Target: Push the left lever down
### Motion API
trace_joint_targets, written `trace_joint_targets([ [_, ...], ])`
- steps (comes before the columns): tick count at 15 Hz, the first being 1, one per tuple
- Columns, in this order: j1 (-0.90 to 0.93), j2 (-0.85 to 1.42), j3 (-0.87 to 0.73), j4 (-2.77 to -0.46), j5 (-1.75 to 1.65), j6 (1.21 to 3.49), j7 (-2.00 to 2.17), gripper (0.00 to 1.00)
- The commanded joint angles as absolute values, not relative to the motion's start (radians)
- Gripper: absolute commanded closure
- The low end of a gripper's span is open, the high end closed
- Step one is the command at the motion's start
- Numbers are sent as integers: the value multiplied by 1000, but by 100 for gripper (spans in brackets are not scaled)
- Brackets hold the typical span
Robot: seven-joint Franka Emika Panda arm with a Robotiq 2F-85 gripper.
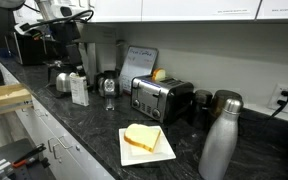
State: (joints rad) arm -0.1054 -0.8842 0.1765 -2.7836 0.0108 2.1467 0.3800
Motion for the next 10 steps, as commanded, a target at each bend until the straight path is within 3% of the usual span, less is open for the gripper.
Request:
trace_joint_targets([
  [1, -162, -805, 167, -2780, -80, 2259, 364, 0],
  [8, -226, -529, 121, -2720, -117, 2601, 376, 0],
  [10, -214, -571, 120, -2749, -108, 2580, 377, 0],
])
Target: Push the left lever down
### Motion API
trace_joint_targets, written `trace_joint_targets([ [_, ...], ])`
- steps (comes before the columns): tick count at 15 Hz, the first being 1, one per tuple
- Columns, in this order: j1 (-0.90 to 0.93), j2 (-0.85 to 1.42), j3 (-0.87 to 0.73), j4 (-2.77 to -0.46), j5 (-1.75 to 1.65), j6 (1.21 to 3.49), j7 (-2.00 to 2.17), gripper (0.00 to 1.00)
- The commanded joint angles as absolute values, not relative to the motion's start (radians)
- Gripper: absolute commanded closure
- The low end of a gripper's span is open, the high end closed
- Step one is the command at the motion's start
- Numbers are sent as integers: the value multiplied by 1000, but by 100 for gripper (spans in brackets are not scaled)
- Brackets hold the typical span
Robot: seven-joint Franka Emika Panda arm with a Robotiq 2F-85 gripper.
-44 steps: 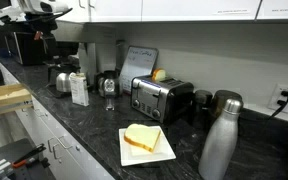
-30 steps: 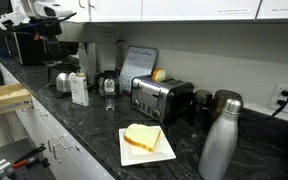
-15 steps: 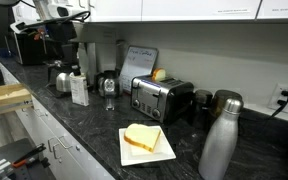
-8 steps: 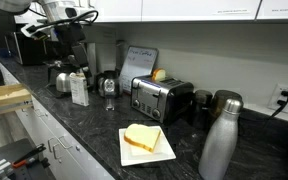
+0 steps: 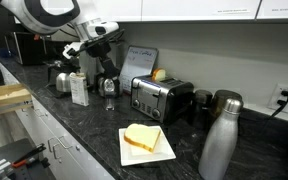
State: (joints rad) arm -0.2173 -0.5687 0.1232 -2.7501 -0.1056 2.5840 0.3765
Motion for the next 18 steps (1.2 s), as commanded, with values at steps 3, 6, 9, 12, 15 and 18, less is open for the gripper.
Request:
trace_joint_targets([
  [3, -215, -533, 115, -2727, -109, 2592, 378, 0],
  [6, -215, -535, 115, -2726, -109, 2592, 378, 0],
  [9, -215, -535, 115, -2726, -109, 2592, 378, 0],
  [12, -215, -535, 115, -2726, -109, 2592, 378, 0],
  [15, -215, -535, 115, -2726, -109, 2592, 378, 0],
  [18, -218, -515, 126, -2717, -118, 2603, 386, 0],
])
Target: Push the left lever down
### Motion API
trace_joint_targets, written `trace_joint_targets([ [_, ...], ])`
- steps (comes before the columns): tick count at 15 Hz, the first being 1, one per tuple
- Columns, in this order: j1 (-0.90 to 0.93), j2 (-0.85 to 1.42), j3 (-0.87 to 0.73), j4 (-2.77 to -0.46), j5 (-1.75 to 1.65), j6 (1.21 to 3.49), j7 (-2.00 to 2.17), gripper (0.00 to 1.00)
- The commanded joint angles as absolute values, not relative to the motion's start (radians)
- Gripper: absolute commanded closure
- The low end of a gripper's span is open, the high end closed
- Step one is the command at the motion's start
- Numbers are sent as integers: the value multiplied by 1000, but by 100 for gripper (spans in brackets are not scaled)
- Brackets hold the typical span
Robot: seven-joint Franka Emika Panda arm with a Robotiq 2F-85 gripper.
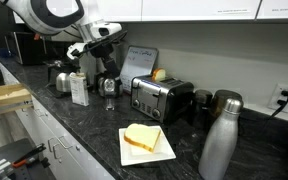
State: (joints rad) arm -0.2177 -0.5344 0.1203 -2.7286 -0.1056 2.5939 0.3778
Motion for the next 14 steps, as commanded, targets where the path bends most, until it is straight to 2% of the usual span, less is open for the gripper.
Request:
trace_joint_targets([
  [1, -218, -505, 131, -2713, -122, 2612, 388, 0],
  [8, -273, -383, 229, -2635, -255, 2701, 471, 0],
  [14, -276, -239, 225, -2532, -399, 2733, 549, 0],
])
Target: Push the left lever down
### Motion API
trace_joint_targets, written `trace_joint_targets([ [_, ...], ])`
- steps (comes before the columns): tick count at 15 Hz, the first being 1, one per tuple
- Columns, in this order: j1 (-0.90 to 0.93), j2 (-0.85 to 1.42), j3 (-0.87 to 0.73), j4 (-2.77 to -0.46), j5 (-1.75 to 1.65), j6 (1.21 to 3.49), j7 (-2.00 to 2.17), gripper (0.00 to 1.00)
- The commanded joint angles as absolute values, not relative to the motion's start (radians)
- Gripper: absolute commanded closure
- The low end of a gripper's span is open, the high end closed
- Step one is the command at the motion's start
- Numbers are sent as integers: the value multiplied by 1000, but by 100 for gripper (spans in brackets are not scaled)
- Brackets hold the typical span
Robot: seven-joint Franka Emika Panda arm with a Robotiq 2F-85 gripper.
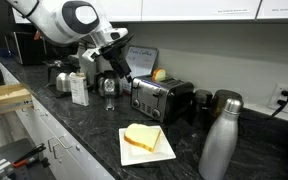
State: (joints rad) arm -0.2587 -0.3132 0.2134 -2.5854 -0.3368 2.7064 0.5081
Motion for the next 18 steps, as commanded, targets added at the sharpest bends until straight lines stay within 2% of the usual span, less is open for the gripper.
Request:
trace_joint_targets([
  [1, -271, -217, 221, -2519, -422, 2736, 564, 0],
  [9, -265, -105, 223, -2428, -543, 2742, 674, 0],
  [11, -267, -95, 226, -2418, -572, 2740, 699, 26],
  [18, -266, -58, 226, -2375, -701, 2727, 777, 77],
])
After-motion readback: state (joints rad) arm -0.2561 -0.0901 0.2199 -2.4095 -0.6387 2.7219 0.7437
